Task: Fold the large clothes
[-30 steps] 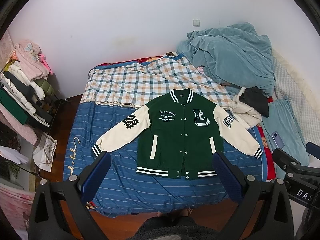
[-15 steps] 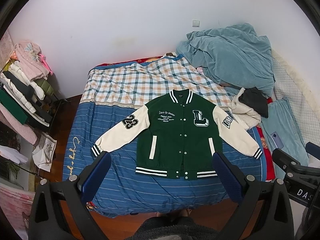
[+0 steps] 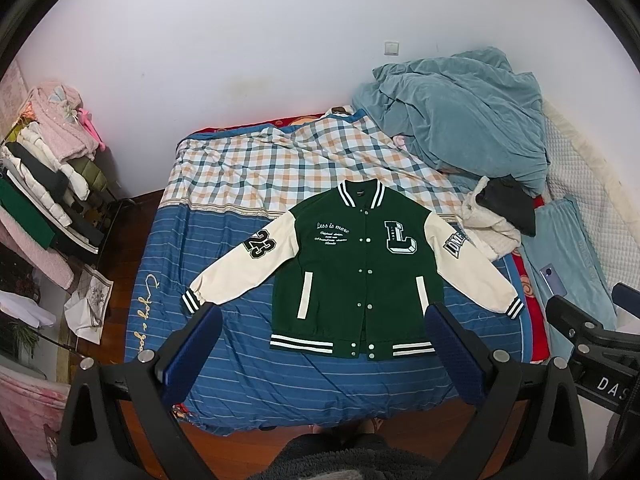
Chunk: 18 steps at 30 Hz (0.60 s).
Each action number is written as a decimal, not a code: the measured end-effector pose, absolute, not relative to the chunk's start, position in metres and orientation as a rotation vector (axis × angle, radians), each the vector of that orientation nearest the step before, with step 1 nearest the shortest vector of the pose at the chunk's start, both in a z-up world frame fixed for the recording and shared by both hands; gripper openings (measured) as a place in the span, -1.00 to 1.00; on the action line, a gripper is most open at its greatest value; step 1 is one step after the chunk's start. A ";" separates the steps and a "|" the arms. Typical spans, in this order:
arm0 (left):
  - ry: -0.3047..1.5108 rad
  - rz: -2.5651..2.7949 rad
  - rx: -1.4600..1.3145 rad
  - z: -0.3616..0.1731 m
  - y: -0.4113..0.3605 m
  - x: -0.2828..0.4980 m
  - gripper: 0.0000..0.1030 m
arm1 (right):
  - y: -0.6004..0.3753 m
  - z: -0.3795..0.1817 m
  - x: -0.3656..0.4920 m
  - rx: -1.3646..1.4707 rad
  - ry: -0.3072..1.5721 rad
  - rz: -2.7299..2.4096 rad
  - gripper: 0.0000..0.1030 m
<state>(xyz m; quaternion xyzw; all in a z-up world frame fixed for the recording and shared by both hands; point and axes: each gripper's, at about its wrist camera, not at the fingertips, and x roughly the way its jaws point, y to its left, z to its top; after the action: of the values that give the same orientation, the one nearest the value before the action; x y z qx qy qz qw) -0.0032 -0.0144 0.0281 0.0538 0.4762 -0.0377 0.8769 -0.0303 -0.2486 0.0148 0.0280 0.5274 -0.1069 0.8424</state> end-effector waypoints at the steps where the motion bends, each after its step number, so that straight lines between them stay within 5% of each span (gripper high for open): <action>1: 0.993 -0.078 0.112 0.030 -0.016 -0.003 1.00 | -0.249 0.014 -0.031 0.060 1.114 -0.226 1.00; 18: 0.986 -0.081 0.113 0.028 -0.010 0.008 1.00 | -0.248 0.014 -0.032 0.062 1.111 -0.226 1.00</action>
<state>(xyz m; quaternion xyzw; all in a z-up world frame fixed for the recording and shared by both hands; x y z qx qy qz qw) 0.0079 -0.0098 0.0278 0.0540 0.4727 -0.0386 0.8787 -0.0316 -0.2484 0.0138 0.0293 0.5263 -0.1070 0.8430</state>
